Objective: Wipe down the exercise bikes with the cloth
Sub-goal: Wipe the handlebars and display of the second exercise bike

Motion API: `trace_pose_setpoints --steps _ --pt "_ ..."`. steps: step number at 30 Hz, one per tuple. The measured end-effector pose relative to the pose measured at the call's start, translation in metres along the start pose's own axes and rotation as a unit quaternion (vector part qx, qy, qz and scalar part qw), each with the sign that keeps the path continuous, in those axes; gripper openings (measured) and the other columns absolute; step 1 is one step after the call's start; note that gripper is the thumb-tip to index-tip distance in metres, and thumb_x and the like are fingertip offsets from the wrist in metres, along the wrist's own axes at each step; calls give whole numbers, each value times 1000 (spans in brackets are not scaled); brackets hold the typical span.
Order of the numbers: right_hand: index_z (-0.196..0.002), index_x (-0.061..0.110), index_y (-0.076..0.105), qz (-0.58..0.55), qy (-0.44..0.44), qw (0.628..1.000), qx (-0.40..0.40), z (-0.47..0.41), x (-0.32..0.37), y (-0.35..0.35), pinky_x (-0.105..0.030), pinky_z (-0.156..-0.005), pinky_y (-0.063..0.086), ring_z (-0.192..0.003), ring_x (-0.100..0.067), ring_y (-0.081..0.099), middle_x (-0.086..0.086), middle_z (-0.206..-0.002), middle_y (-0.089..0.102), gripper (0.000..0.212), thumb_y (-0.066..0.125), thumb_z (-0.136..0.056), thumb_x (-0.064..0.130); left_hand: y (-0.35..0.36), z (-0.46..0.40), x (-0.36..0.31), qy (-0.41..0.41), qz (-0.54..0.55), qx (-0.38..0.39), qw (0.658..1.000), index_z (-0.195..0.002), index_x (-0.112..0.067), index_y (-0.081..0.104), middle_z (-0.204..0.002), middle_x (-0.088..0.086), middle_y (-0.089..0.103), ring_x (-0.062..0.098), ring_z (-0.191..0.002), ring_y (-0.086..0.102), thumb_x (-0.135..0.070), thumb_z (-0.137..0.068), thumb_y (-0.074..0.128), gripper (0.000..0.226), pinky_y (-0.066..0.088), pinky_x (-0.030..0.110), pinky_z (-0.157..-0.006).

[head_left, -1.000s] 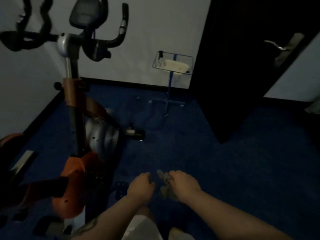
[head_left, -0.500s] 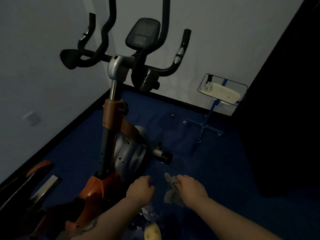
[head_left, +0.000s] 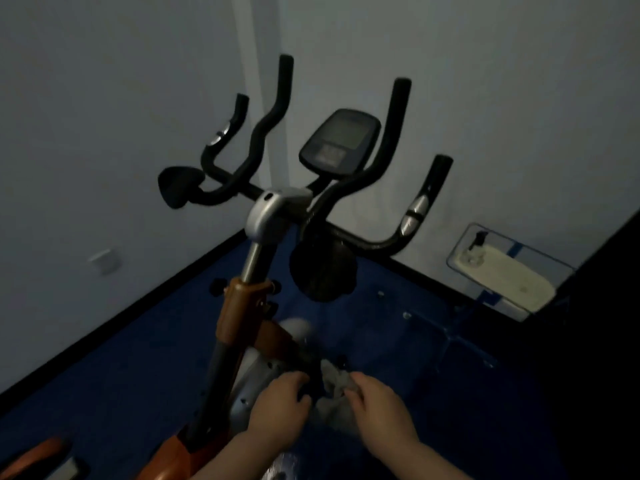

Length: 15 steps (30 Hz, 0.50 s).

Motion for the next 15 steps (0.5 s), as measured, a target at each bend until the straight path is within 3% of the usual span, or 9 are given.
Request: trace_pose_setpoints --steps 3,7,9,12,15 --pt "-97 39 61 -101 -4 995 -15 -26 8 -34 -29 -80 52 -86 -2 61 14 -94 66 15 49 -97 30 -23 -23 -16 3 103 -57 993 -122 -24 60 -121 -4 64 13 -112 59 -20 -88 58 34 47 30 -99" --pt "-90 60 61 -260 -30 958 -113 -27 38 -89 -9 -67 48 -85 6 64 26 -90 69 34 57 -92 26 -67 -31 -32 -14 235 -185 954 -118 -28 61 -115 -7 65 7 -106 61 -14 -91 58 31 50 31 -95" --pt "-93 63 59 -299 -68 929 -209 -22 61 -114 -3 -62 46 -85 12 62 31 -93 66 25 56 -87 39 -90 -30 -41 15 270 -245 931 -116 -29 62 -112 -13 63 -3 -101 60 -12 -91 58 31 49 15 -85" --pt "-106 53 57 -299 -178 888 -302 -28 102 -142 -3 -63 47 -90 9 62 27 -99 65 16 55 -92 45 -120 -31 -60 68 308 -285 905 -115 -28 63 -110 -16 62 -7 -100 58 -10 -92 56 30 44 2 -77" --pt "-113 32 59 -184 -254 901 -300 -56 135 -139 -7 -79 45 -98 1 57 20 -104 59 26 58 -90 23 -137 -35 -79 119 337 -271 894 -113 -26 63 -105 -17 65 -8 -101 58 -4 -93 53 31 43 2 -80"
Point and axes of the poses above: each hand's wrist, its own z-axis away from the middle knuckle, its own y-axis out of the palm, x = y × z, the point moved 2 cm from there along -z, towards the middle knuckle
